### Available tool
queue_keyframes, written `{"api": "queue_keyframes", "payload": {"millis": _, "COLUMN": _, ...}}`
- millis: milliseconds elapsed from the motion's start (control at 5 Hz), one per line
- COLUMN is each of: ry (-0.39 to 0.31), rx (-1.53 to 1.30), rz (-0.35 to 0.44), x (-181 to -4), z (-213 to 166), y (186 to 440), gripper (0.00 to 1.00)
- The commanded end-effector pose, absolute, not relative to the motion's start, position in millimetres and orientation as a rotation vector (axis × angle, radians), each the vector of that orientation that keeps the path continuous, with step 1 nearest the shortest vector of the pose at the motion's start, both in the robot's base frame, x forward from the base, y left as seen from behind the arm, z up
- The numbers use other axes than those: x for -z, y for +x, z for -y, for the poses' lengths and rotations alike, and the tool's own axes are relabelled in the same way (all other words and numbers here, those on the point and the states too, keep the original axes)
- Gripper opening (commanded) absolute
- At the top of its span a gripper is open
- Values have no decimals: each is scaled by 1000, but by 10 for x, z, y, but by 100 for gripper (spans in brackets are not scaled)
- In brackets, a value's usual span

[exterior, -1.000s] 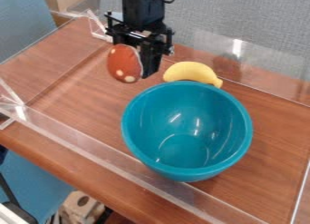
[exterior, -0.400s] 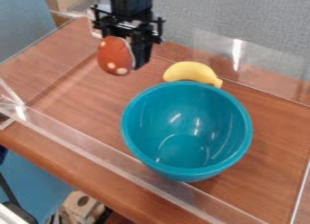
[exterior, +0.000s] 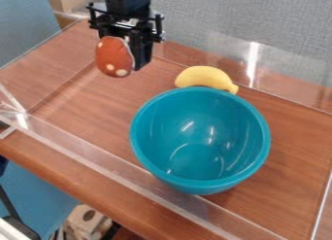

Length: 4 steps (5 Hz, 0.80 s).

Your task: Remove the mushroom from the blue bowl and put it on the table

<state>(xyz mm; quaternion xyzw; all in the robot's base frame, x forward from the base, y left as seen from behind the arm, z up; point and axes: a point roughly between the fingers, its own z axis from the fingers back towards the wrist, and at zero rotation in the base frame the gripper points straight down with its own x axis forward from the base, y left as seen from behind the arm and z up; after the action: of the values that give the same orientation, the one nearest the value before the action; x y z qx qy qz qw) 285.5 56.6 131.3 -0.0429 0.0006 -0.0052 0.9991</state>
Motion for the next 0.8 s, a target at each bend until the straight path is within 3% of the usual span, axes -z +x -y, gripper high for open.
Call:
{"api": "queue_keyframes", "payload": {"millis": 0, "ry": -78, "rx": -67, "rz": 61, "x": -1440, "z": -612, "y": 2947, "gripper": 0}}
{"api": "queue_keyframes", "payload": {"millis": 400, "ry": -94, "rx": 31, "rz": 66, "x": -1639, "z": -452, "y": 2974, "gripper": 0}}
{"api": "queue_keyframes", "payload": {"millis": 600, "ry": -101, "rx": 26, "rz": 72, "x": -1645, "z": -463, "y": 2951, "gripper": 0}}
